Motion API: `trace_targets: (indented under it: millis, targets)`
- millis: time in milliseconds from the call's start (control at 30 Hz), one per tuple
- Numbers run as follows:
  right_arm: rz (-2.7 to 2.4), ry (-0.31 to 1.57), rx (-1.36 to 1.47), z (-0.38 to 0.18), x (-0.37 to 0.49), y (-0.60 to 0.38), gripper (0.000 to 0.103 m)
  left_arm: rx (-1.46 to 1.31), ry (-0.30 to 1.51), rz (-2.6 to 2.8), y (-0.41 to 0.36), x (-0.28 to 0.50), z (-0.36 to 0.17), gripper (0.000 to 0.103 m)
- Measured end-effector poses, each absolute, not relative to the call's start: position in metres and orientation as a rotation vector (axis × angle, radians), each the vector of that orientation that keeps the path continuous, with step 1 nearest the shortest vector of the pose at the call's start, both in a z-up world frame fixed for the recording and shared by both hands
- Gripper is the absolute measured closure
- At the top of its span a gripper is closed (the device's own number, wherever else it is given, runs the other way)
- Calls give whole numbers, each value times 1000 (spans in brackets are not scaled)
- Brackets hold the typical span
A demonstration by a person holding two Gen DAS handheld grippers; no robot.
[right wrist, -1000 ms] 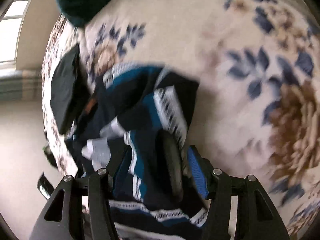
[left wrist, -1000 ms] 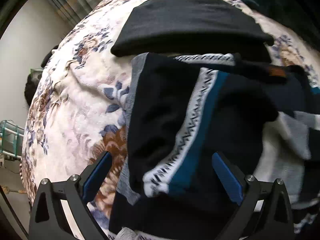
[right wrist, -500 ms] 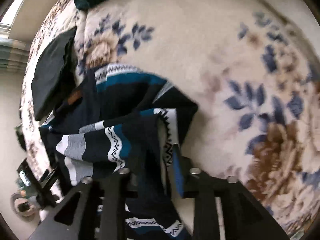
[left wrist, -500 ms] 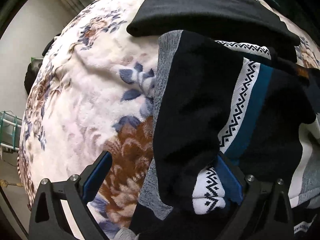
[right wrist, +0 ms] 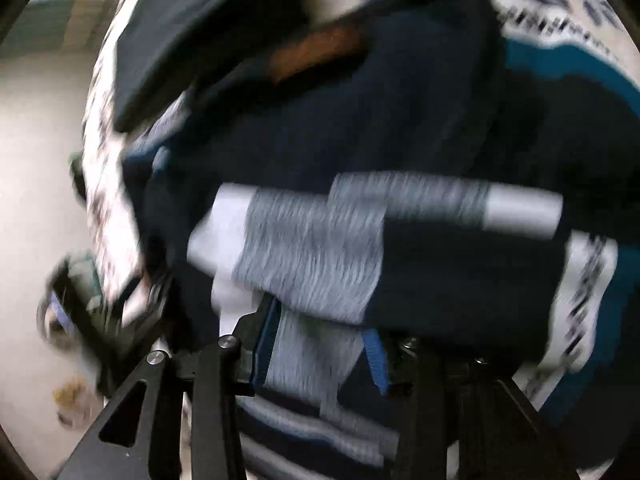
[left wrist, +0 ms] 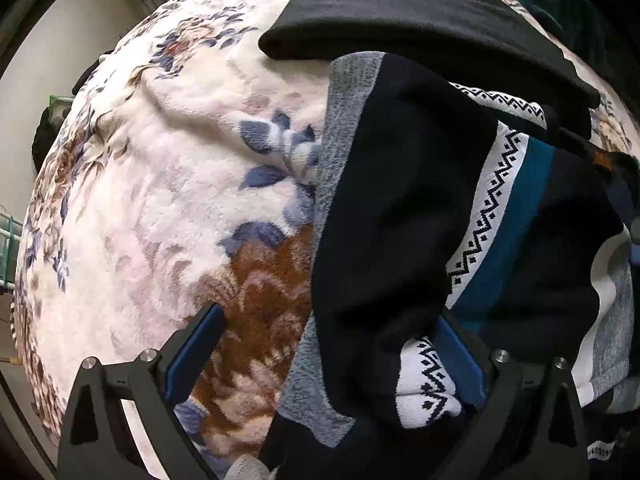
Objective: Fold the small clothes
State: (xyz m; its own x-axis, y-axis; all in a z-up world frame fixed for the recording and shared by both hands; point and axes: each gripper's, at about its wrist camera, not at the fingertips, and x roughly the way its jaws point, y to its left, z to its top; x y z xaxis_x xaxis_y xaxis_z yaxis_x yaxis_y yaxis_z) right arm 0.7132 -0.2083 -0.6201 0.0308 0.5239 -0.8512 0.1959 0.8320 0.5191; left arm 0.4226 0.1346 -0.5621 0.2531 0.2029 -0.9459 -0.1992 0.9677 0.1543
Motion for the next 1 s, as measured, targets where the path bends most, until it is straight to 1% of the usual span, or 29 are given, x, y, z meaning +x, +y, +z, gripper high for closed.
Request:
trace_targets:
  millis: [67, 167, 300, 333, 367, 433, 467, 533, 600, 633, 667, 700, 733, 767, 800, 833, 867, 1000]
  targets:
    - [209, 1471, 655, -612, 722, -225, 62, -9, 1286, 279, 137, 421, -561, 0]
    - [183, 1472, 644, -604, 726, -231, 62, -56, 1295, 309, 141, 414, -546, 0]
    - [137, 1448, 632, -565, 699, -243, 61, -226, 1259, 327, 154, 387, -513, 0]
    - [120, 1425, 653, -552, 684, -250, 60, -284, 1255, 342, 161, 380, -509, 2]
    - [94, 1414, 695, -544, 664, -256, 58, -358, 1262, 355, 170, 374, -508, 2]
    - [55, 1433, 765, -542, 629, -273, 58, -554, 1289, 357, 188, 367, -519, 2]
    - [36, 1442, 811, -548, 613, -278, 58, -635, 1297, 354, 195, 367, -527, 8]
    - [-23, 1463, 860, -565, 590, -282, 58, -757, 1294, 362, 203, 369, -542, 10]
    - [-86, 1468, 920, -586, 578, -283, 58, -791, 1289, 362, 204, 379, -554, 20]
    - [-109, 1462, 945, -593, 575, -283, 58, -785, 1288, 359, 202, 383, -557, 35]
    - [-135, 1446, 980, -601, 572, -284, 58, -738, 1294, 358, 198, 391, -559, 54]
    - [-152, 1419, 1020, -606, 570, -283, 58, -674, 1295, 365, 194, 398, -558, 65]
    - [-167, 1396, 1038, -610, 569, -283, 58, -621, 1294, 368, 191, 402, -557, 84]
    - [-184, 1373, 1048, -610, 569, -284, 59, -550, 1295, 368, 187, 406, -556, 91]
    - [-202, 1330, 1053, -608, 568, -284, 61, -500, 1288, 366, 185, 408, -555, 93]
    - [-221, 1312, 1047, -606, 568, -284, 80, -477, 1284, 361, 185, 409, -555, 94]
    - [-234, 1302, 1045, -605, 568, -283, 94, -449, 1278, 360, 187, 410, -555, 95]
    - [-204, 1261, 1016, -583, 567, -273, 96, -377, 1249, 378, 205, 416, -549, 98]
